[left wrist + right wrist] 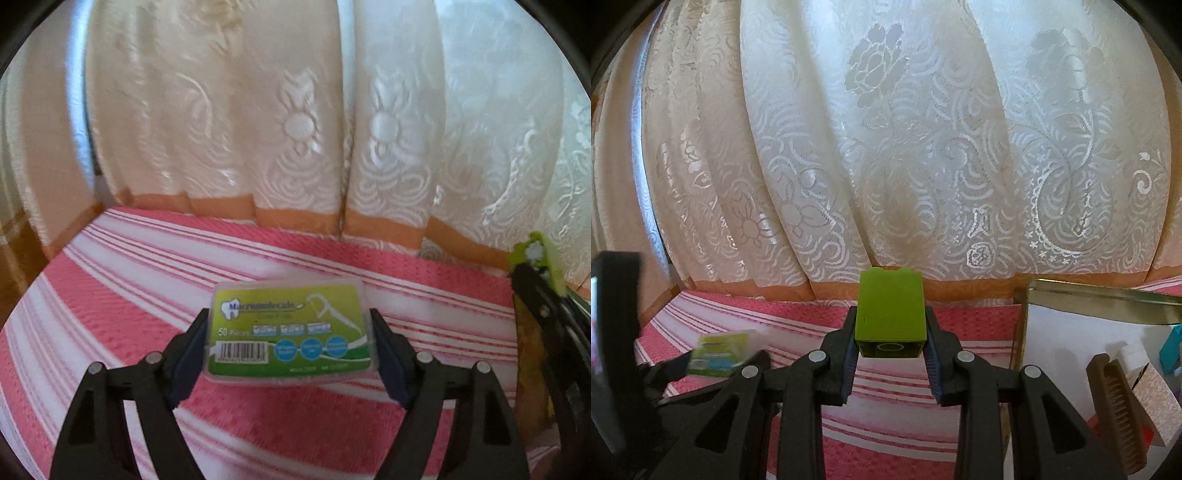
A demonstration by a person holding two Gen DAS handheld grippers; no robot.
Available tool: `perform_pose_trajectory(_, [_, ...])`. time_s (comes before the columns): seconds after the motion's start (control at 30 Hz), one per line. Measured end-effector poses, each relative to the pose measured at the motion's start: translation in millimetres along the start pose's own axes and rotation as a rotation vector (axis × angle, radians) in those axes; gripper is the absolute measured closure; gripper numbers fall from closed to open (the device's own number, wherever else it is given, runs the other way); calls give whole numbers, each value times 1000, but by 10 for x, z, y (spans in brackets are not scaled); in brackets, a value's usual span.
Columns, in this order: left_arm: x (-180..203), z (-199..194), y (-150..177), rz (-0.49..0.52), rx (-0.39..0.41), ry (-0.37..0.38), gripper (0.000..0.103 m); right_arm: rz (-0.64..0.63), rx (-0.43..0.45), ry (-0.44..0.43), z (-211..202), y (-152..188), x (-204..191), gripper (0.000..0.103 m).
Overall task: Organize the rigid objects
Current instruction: 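Grasp the clear floss-pick box with the left tool while the right tool grasps the lime-green cube, then carry the floss box and green cube over the gold tray with both tools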
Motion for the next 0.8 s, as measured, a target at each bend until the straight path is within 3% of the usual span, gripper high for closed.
perform_pose_trajectory(0.37, [-77, -315, 105, 7, 112, -28, 22, -58, 47, 36, -387, 128, -91, 69])
perform_pose_trajectory(0.8, [9, -521, 247, 49, 150, -26, 22, -63, 69, 58, -776, 276, -32, 69])
Point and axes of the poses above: each gripper's, at about its wrist camera, not at the fingertips, and z roughly the way its jaws point, x to its right, y to its underside, the point moved 1 cm from there along z, roughly the way its jaws point, and after that the axes turned 1 degree about -y, right-handed, at the moved point
